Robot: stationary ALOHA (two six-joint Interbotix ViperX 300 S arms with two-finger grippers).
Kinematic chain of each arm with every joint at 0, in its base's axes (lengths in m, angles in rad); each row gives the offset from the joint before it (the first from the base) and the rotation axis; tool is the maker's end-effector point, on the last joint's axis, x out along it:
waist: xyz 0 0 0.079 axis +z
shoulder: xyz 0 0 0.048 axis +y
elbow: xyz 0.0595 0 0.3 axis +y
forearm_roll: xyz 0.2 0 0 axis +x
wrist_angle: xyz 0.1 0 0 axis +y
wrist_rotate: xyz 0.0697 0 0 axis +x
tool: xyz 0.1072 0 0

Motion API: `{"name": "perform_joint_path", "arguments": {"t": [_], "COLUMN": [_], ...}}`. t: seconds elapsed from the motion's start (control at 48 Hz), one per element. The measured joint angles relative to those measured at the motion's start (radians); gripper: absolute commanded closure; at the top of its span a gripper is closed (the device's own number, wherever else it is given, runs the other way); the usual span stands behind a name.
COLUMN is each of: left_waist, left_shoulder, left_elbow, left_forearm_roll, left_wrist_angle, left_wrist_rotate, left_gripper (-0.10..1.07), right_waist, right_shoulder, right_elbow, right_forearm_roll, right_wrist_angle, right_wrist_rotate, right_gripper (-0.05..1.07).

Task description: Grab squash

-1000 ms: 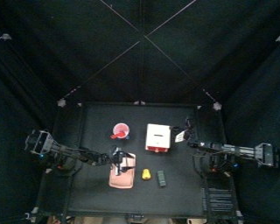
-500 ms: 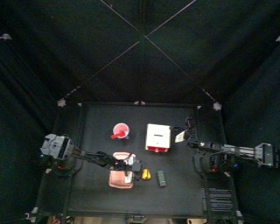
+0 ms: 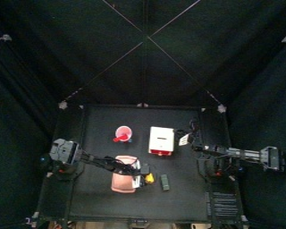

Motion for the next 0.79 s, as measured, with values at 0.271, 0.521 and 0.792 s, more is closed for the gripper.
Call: {"name": "perform_joint_path", "arguments": {"t": [0.271,0.521,0.792], "left_waist": [0.006,0.006,0.006], "left_shoulder": [0.029,0.058,0.080], "left_elbow": [-0.021,-0.040,-0.060], "left_forearm_roll": [0.000,-0.002,-0.002], "left_wrist_angle": [0.000,0.003,0.018], "left_wrist_rotate": [0.000,0.000,0.000], "left_gripper": [-0.04,-0.04,-0.04], "right_waist": [0.000,-0.002,-0.002], "right_shoulder": [0.000,0.000,0.000], "right_elbow": [0.002,0.002,0.003], "right_forearm_roll": [0.000,0.000,0.000], "right_wrist_angle": [0.000,0.000,0.000], "right_wrist_rotate": [0.000,0.000,0.000], "right_gripper": [0.64,0.64,0.64]}}
